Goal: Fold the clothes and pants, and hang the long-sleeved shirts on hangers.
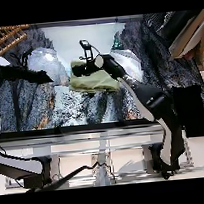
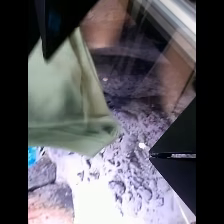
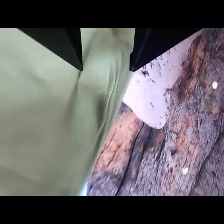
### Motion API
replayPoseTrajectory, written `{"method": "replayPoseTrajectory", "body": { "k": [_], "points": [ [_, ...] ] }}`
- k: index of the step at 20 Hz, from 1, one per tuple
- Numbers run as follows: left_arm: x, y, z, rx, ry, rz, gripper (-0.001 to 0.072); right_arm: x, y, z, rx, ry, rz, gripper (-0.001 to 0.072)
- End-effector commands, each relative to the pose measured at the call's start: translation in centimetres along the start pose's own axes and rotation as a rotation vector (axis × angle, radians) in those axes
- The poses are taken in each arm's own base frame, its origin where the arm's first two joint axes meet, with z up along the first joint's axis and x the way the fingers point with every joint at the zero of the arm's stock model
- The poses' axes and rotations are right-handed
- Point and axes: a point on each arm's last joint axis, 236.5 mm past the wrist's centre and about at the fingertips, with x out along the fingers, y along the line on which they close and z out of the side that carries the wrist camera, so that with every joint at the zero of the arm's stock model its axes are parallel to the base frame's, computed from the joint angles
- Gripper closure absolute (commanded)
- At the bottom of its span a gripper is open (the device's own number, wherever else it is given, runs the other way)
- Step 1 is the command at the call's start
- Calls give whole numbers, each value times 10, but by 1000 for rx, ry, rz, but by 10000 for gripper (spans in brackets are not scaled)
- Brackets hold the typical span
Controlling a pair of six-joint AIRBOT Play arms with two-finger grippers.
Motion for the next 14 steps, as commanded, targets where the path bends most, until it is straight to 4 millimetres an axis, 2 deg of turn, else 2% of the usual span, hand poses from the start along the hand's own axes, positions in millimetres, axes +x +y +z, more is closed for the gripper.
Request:
{"method": "replayPoseTrajectory", "body": {
  "k": [1,2,3,4,5,6,8,9,10,12,14],
  "points": [
    [-2,-5,-4,5,17,-11,700,-17,13,-2,-42,88,96,345],
    [-3,-6,-6,5,23,-15,700,-53,2,23,-58,36,63,345],
    [-3,-7,-9,4,37,-23,700,-92,-18,45,-58,-14,7,345],
    [-4,-9,-13,2,53,-32,700,-134,-44,57,-34,-41,-46,345],
    [-5,-10,-16,0,65,-40,700,-170,-71,54,14,-27,-75,330],
    [-5,-10,-17,-1,69,-42,700,-201,-100,39,82,18,-95,243],
    [-4,-10,-16,-19,65,-40,700,-237,-155,1,236,96,-127,121],
    [-3,-12,-15,-24,61,-41,700,-241,-175,-17,316,115,-117,74],
    [-1,-17,-13,-22,57,-50,700,-237,-189,-34,392,133,-85,63],
    [4,-27,-9,-9,50,-66,700,-215,-214,-52,460,93,-53,18],
    [9,-35,-10,7,61,-73,700,-187,-220,-64,481,85,13,18]
  ]
}}
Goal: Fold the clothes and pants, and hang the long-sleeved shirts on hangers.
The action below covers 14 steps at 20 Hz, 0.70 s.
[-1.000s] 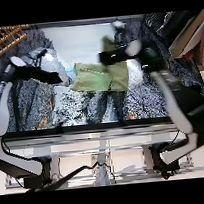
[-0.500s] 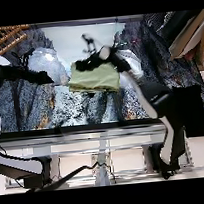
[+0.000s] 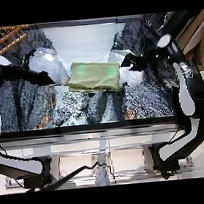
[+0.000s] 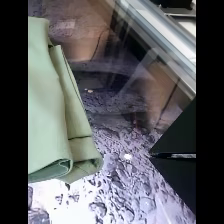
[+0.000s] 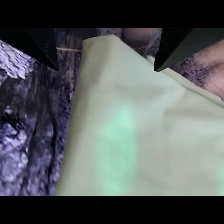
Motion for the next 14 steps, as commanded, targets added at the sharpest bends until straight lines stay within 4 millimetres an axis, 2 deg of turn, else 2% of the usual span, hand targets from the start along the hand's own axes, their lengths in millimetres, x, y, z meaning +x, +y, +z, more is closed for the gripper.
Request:
{"method": "replayPoseTrajectory", "body": {
  "k": [1,4,7,8,9,10,11,12,13,14],
  "points": [
    [8,-13,1,16,9,-15,700,34,-25,-14,77,16,128,18],
    [12,-19,0,29,20,-19,700,69,-17,-8,94,28,243,18],
    [16,-23,0,38,27,-22,699,96,-3,-17,52,114,265,23],
    [17,-25,0,40,29,-23,700,105,5,-18,46,133,268,100],
    [17,-26,-2,26,37,-27,699,111,11,-15,58,140,269,269],
    [17,-28,-5,21,50,-33,699,110,21,-11,47,139,275,646],
    [18,-32,-11,23,75,-44,699,100,32,-7,17,134,287,690],
    [17,-34,-16,24,97,-55,700,81,45,0,-11,115,295,691],
    [17,-36,-20,24,115,-64,699,55,56,11,-20,73,293,691],
    [16,-38,-24,24,130,-71,699,22,64,23,-21,13,287,691]
  ]
}}
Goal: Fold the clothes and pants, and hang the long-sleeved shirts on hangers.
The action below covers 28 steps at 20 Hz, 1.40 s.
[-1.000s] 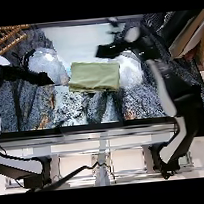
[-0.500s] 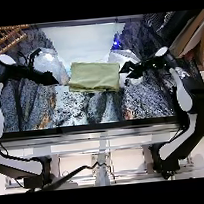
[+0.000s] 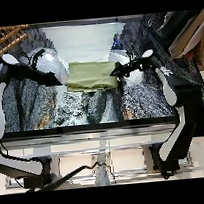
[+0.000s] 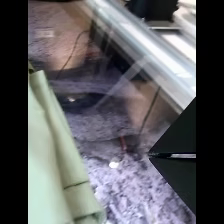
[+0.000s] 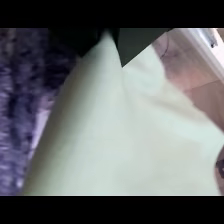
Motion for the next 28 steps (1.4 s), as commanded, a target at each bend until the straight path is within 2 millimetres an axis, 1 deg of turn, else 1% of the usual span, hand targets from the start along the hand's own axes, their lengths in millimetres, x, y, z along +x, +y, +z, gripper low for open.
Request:
{"method": "replayPoseTrajectory", "body": {
  "k": [1,3,4,5,7,8,9,10,11,12,13,14,16,18,19,21,23,24,25,26,27,28],
  "points": [
    [0,-8,-14,-2,62,-31,699,-77,54,21,-26,-129,1,692],
    [-1,-12,-21,-4,90,-46,699,-152,74,24,-20,-249,-32,692],
    [-1,-14,-24,-19,106,-52,699,-192,80,19,-15,-308,-57,692],
    [-1,-15,-27,-29,118,-57,699,-229,81,12,2,-361,-88,692],
    [-2,-17,-31,-60,133,-62,699,-301,75,-14,50,-459,-167,692],
    [-2,-17,-31,-65,137,-64,699,-333,68,-29,80,-507,-214,692],
    [-2,-18,-32,-65,142,-66,699,-366,56,-46,116,-556,-276,692],
    [-2,-19,-34,-65,147,-69,699,-395,41,-65,162,-598,-335,692],
    [-3,-19,-35,-65,154,-72,699,-423,22,-87,227,-642,-394,692],
    [-3,-20,-36,-65,159,-74,699,-444,1,-109,300,-678,-439,693],
    [-3,-20,-37,-65,161,-75,699,-462,-21,-133,375,-707,-466,692],
    [-3,-20,-37,-65,161,-75,699,-472,-43,-155,450,-731,-483,692],
    [-3,-21,-38,-65,168,-79,699,-478,-92,-204,635,-783,-492,692],
    [-5,-25,-47,-64,203,-95,699,-472,-133,-258,818,-808,-495,692],
    [-6,-26,-49,-60,213,-100,699,-470,-149,-283,905,-831,-493,692],
    [-6,-26,-49,-52,213,-101,699,-467,-170,-323,1042,-867,-496,692],
    [-5,-26,-48,-52,210,-100,699,-460,-186,-365,1215,-827,-554,688],
    [-5,-26,-48,-53,210,-99,699,-455,-187,-378,1257,-781,-577,640],
    [-6,-26,-49,-52,211,-96,699,-455,-188,-383,1267,-766,-593,406],
    [-9,-18,-52,-50,220,-60,700,-457,-188,-381,1261,-771,-597,213],
    [-17,-1,-58,-53,239,31,700,-464,-185,-374,1237,-796,-594,142],
    [-32,21,-63,-77,255,161,700,-478,-181,-363,1198,-837,-608,142]
  ]
}}
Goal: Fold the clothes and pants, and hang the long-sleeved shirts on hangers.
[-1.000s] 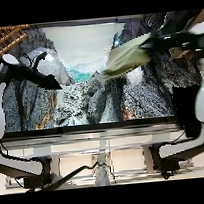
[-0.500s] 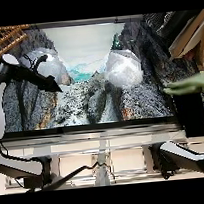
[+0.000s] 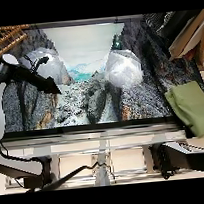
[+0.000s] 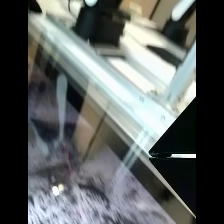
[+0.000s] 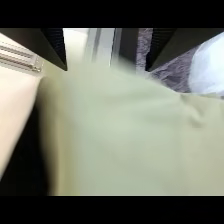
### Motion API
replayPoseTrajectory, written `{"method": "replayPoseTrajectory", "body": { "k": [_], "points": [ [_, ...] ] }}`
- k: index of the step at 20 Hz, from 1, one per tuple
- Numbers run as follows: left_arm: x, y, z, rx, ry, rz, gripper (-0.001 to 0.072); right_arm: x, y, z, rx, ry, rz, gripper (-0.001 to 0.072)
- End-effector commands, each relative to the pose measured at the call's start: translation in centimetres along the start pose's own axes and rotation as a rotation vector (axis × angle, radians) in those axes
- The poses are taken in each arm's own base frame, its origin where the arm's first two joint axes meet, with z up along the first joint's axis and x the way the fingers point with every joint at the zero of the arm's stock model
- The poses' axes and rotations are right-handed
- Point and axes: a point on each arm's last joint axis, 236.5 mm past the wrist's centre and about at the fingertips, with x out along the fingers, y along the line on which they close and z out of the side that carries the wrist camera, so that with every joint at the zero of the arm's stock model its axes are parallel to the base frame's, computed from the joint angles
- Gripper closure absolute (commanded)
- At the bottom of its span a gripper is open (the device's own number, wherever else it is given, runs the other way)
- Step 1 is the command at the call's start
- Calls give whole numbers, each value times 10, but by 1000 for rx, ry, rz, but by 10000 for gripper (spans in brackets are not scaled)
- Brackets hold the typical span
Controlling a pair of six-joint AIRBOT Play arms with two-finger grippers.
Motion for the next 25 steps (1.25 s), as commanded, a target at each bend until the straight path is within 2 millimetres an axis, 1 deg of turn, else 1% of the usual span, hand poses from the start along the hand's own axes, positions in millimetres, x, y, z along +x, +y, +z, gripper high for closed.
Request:
{"method": "replayPoseTrajectory", "body": {
  "k": [1,2,3,4,5,6,7,8,9,10,11,12,13,14,15,16,17,18,20,22,25],
  "points": [
    [-44,61,-24,-92,34,352,699,-18,11,19,-13,-82,11,142],
    [-76,82,-32,-136,17,507,699,-28,42,25,-65,-117,85,143],
    [-115,97,-40,-182,-33,662,699,-36,80,28,-120,-141,182,144],
    [-150,103,-47,-224,-112,771,699,-40,122,21,-203,-141,291,146],
    [-182,102,-50,-256,-222,840,699,-38,163,2,-331,-111,385,153],
    [-213,93,-53,-287,-363,872,699,-27,193,-25,-460,-55,409,154],
    [-244,83,-55,-313,-507,896,699,-10,212,-53,-588,1,394,156],
    [-271,75,-59,-340,-635,921,699,13,225,-87,-725,64,355,179],
    [-297,66,-64,-370,-759,938,699,35,231,-118,-837,120,304,377],
    [-319,60,-65,-396,-872,947,699,57,234,-143,-941,147,250,674],
    [-338,55,-64,-441,-991,937,699,78,239,-168,-1041,151,217,694],
    [-350,51,-63,-494,-1081,909,699,93,247,-187,-1131,133,204,692],
    [-356,49,-63,-514,-1128,895,699,103,258,-201,-1198,91,214,691],
    [-359,48,-62,-511,-1140,896,699,108,273,-215,-1258,50,242,690],
    [-359,48,-62,-511,-1140,896,699,108,287,-228,-1301,15,277,642],
    [-358,48,-62,-511,-1138,896,699,106,301,-239,-1332,-22,316,512],
    [-358,49,-61,-512,-1137,896,699,103,316,-248,-1352,-66,362,350],
    [-358,49,-61,-512,-1137,896,699,100,328,-256,-1369,-100,398,293],
    [-358,49,-61,-512,-1137,896,699,96,340,-270,-1394,-134,443,293],
    [-358,49,-61,-512,-1137,896,699,95,343,-278,-1408,-133,458,293],
    [-358,49,-61,-512,-1137,896,699,95,343,-278,-1408,-133,458,293]
  ]
}}
